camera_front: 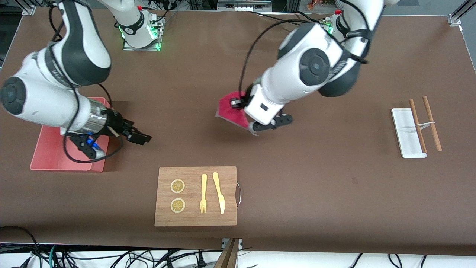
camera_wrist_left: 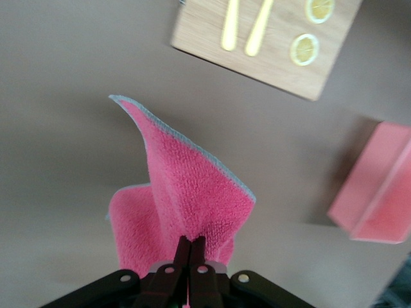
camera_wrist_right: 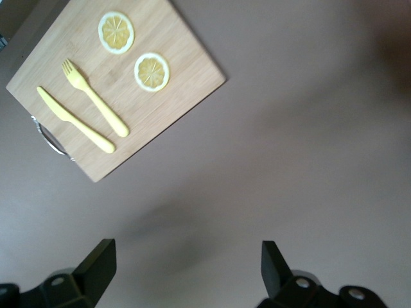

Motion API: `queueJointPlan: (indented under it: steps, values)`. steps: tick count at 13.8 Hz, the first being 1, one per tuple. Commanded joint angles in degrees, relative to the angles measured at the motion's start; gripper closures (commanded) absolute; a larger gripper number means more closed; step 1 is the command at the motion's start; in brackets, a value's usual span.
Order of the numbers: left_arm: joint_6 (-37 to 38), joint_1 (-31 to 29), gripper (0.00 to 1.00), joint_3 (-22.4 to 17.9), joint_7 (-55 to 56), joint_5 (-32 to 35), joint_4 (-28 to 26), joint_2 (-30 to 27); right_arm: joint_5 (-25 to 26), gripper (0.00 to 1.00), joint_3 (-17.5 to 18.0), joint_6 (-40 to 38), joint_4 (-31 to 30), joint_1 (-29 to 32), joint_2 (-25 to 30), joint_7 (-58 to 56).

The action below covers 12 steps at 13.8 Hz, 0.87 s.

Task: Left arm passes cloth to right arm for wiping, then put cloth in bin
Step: 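Carry the cloth toward the table middle while the right gripper reaches it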

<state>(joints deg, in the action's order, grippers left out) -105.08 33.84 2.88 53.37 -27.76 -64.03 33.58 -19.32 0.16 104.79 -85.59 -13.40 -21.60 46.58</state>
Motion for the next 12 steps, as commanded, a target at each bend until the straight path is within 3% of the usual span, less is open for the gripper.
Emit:
queueJointPlan:
  steps: [1,5,9,12]
  values:
    - [-9.31,3.24,1.0,-0.95,7.78,-5.61,2.5,3.06,-2.65,0.0,-0.33,1.9,0.86,-2.15,-1.69,7.27]
    - [-21.54,5.61,1.0,-0.95,10.44,-18.87,2.59,5.0,-5.81,0.0,-0.33,1.73,0.6,-3.29,-2.66,11.86]
    - [-31.05,8.69,1.0,-0.95,11.49,-24.68,2.85,6.5,-8.98,0.0,-0.42,1.91,1.04,-3.3,-2.14,12.14]
    - [-32.21,8.79,1.0,-0.95,11.49,-25.76,2.85,6.67,-9.42,0.0,-1.03,1.82,2.7,-2.51,-1.87,8.97]
